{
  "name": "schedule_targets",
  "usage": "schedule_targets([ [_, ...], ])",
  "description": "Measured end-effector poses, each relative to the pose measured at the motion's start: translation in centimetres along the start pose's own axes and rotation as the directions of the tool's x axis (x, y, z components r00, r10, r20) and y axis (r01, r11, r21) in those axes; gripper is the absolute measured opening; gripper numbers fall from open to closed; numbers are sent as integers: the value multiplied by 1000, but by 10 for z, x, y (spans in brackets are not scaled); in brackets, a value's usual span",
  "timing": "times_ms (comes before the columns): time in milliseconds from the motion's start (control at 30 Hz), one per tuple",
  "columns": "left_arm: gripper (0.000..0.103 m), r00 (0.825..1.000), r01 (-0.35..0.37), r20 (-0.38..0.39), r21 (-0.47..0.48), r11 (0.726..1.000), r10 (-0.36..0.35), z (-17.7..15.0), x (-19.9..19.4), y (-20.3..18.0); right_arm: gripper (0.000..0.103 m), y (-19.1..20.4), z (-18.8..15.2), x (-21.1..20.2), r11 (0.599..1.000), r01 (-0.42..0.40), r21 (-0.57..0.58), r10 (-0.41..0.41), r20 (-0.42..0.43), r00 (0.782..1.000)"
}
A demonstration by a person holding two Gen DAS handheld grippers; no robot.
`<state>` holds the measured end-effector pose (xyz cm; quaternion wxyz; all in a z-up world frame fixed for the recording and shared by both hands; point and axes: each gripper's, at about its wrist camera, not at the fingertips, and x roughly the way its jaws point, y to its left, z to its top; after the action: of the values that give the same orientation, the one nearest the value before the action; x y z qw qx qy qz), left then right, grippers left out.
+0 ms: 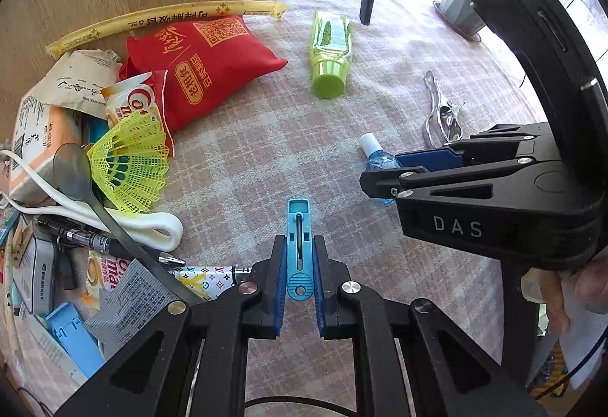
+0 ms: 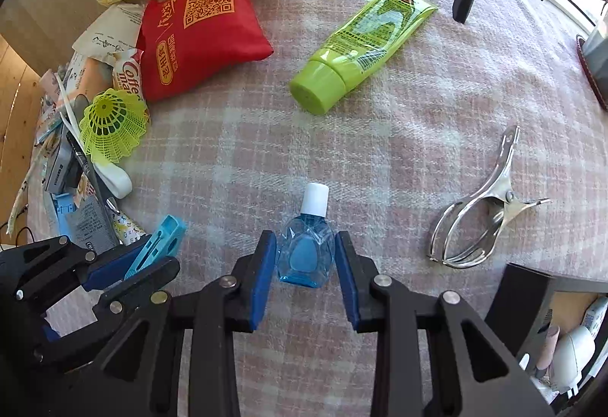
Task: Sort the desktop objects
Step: 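Carry the eye-drop bottle and blue clip into the black tray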
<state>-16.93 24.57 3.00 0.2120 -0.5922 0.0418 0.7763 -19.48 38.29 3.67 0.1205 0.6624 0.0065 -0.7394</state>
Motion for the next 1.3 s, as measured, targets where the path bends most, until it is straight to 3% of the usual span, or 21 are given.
schedule_targets([
  [200, 11, 999, 35, 30, 58, 998, -37, -1, -21, -29, 31, -27, -21, -45, 997, -58, 44, 54, 68, 996],
  [333, 11, 996, 76, 41, 118, 990, -82, -5, -38, -60, 31, -65, -51, -78, 993, -78, 87, 67, 120, 990],
  [567, 11, 985, 161, 16, 234, 959, -169, -21, -56, -131, 31, -92, -96, -86, 974, -58, 217, 16, 190, 982],
  [667, 11, 979, 198, -6, 286, 937, -205, -33, -59, -168, 31, -125, -126, -104, 958, -34, 284, -28, 212, 977],
  [1000, 11, 960, 279, -86, 423, 862, -268, -72, -56, -274, 31, -204, -220, -128, 883, 11, 469, -119, 202, 972],
  [1300, 11, 954, 295, -104, 465, 835, -280, -92, -60, -320, 31, -233, -261, -137, 849, 14, 528, -139, 197, 971],
])
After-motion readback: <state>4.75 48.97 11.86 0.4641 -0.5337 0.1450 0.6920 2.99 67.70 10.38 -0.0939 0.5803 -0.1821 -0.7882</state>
